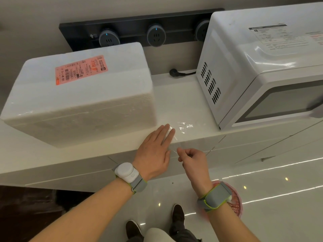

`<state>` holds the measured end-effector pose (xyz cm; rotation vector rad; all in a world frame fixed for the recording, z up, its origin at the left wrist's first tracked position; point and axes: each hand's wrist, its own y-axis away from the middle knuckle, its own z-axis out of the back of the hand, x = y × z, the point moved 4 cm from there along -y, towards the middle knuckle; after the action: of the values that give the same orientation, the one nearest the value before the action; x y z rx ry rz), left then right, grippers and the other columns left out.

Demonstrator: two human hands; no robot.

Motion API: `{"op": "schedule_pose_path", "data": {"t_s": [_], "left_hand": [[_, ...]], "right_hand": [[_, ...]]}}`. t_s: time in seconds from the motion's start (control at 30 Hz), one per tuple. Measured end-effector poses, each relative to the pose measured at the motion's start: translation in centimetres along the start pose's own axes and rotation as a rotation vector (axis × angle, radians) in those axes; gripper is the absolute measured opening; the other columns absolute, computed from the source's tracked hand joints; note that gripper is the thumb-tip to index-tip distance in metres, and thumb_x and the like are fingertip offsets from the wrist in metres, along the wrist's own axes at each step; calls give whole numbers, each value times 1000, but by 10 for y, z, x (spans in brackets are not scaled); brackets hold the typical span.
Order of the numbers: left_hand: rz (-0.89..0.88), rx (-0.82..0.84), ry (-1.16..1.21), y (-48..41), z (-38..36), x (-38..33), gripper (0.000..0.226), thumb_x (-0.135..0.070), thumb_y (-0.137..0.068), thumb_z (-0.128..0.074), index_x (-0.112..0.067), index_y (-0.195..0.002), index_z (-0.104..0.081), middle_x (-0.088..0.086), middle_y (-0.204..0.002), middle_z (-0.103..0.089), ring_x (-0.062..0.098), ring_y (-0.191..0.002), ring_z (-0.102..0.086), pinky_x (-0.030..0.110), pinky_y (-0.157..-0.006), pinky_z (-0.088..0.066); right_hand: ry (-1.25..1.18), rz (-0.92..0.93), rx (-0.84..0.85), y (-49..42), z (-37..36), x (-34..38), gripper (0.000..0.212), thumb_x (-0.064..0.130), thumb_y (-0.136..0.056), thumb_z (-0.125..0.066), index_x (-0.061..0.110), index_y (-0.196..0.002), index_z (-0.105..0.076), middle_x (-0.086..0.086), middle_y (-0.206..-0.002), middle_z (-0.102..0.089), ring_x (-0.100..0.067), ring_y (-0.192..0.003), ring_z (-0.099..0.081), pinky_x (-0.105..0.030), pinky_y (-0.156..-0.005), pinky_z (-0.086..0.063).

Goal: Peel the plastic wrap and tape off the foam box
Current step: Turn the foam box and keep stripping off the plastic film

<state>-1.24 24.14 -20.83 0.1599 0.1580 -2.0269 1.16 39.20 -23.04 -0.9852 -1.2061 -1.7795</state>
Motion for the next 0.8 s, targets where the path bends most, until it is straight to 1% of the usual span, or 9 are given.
{"op": "schedule_pose_path", "data": {"t_s": [0.13,0.23,0.3,0.37,0.43,0.5,0.57,0.67,0.8], "left_hand": [[-19,33,7,0,-1,0,78,-31,-89,-36,-21,-157,0,5,-165,4,21,-152,2,36,-123,-9],[-53,44,5,0,1,3,84,-28,-83,-42,-24,-157,-2,6,-165,4,22,-152,2,35,-123,-8],[-84,57,-5,1,0,6,87,-26,-81,-44,-27,-157,-1,8,-165,5,24,-152,2,35,-123,-7],[-117,86,-16,2,-1,8,90,-26,-79,-44,-30,-156,2,9,-164,9,25,-152,7,35,-123,-3],[-149,108,-30,2,-1,10,94,-25,-76,-44,-32,-156,6,11,-164,14,26,-151,12,36,-122,0],[-177,123,-53,2,-1,12,98,-23,-73,-45,-33,-155,9,13,-163,16,28,-151,15,37,-122,2],[-196,139,-70,3,0,12,104,-21,-69,-47,-33,-155,10,14,-162,17,29,-150,16,36,-121,5],[-201,191,-70,0,0,15,108,-20,-65,-48,-33,-154,13,14,-162,20,28,-149,19,35,-119,7],[-163,274,40,-6,3,20,100,-23,-67,-36,-34,-154,12,6,-161,24,18,-148,23,34,-122,2]], "right_hand": [[-9,-20,-8,1,-2,-4,31,31,-91,-70,13,-65,-68,11,-49,-60,-1,-45,-47,-26,-59,-44],[-5,-9,-23,1,-4,-6,30,31,-92,-69,11,-70,-69,8,-54,-61,-5,-48,-48,-25,-57,-43],[1,3,-33,0,-5,-8,29,30,-92,-69,11,-71,-69,8,-56,-61,-2,-45,-47,-21,-53,-42],[7,7,-37,-1,-7,-9,28,30,-92,-69,10,-72,-69,7,-56,-60,0,-43,-46,-16,-49,-40],[17,7,-42,-3,-8,-10,28,30,-93,-69,10,-72,-69,7,-55,-59,0,-42,-46,-14,-48,-38],[18,0,-43,-4,-10,-11,29,30,-93,-69,9,-73,-68,7,-54,-59,-1,-43,-46,-19,-52,-40],[12,-11,-43,-5,-11,-12,28,30,-93,-69,9,-75,-69,4,-57,-61,-6,-47,-49,-26,-55,-42],[2,-24,-48,-5,-13,-13,28,30,-93,-68,10,-73,-68,3,-58,-62,-8,-46,-48,-28,-55,-43],[8,-35,-56,-5,-13,-12,29,29,-93,-68,9,-72,-68,3,-58,-62,-9,-49,-49,-28,-59,-43]]}}
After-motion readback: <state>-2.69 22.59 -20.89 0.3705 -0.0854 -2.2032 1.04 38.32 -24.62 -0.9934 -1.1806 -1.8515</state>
